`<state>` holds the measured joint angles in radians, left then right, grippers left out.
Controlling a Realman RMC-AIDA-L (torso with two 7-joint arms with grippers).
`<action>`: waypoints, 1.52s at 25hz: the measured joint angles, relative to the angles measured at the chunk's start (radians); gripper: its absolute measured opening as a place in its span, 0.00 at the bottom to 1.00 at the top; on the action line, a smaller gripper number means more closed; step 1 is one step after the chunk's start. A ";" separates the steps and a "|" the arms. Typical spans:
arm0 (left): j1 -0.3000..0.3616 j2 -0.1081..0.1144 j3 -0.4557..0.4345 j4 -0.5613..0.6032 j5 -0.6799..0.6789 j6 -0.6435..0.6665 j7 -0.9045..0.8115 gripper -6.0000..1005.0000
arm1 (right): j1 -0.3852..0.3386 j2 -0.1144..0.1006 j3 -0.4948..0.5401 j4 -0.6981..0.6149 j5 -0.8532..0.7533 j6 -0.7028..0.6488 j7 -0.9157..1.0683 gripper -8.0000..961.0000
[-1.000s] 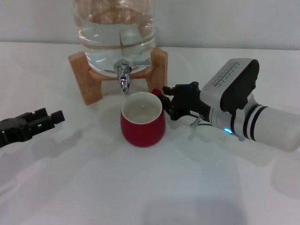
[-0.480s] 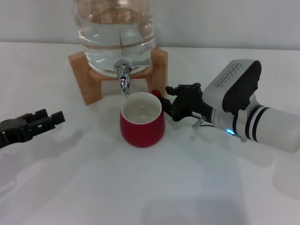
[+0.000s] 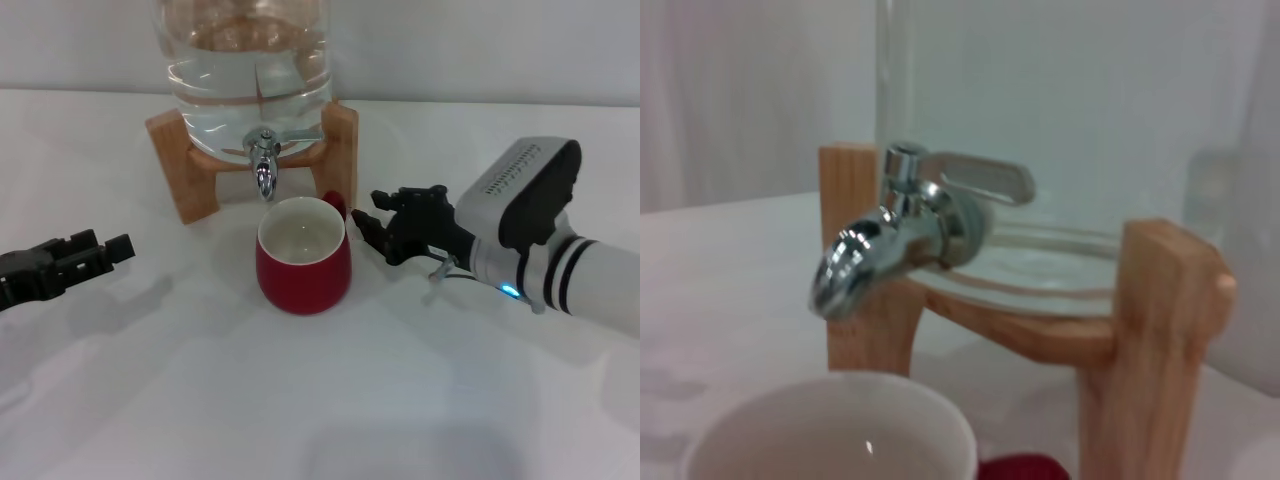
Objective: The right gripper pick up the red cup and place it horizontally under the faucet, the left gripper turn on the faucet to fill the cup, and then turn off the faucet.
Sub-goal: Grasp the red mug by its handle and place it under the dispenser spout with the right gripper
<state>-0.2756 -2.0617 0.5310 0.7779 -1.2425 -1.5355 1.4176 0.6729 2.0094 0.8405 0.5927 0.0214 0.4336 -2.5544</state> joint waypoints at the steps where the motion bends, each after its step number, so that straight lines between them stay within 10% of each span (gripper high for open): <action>1: 0.000 0.000 0.000 0.002 0.000 0.000 0.000 0.84 | -0.004 -0.003 0.000 0.000 0.000 0.002 0.001 0.33; 18: 0.005 0.005 0.000 0.003 0.002 0.000 -0.002 0.84 | -0.109 -0.062 0.012 0.026 -0.217 0.215 0.187 0.34; 30: 0.001 0.002 0.000 0.003 0.002 0.001 -0.002 0.84 | -0.126 -0.058 0.027 0.026 -0.321 0.230 0.243 0.34; 38: 0.000 0.004 0.000 0.003 0.002 0.002 -0.002 0.84 | -0.126 -0.013 0.030 0.032 -0.393 0.272 0.272 0.34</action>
<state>-0.2760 -2.0575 0.5307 0.7807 -1.2410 -1.5338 1.4159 0.5470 1.9967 0.8705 0.6245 -0.3716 0.7055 -2.2829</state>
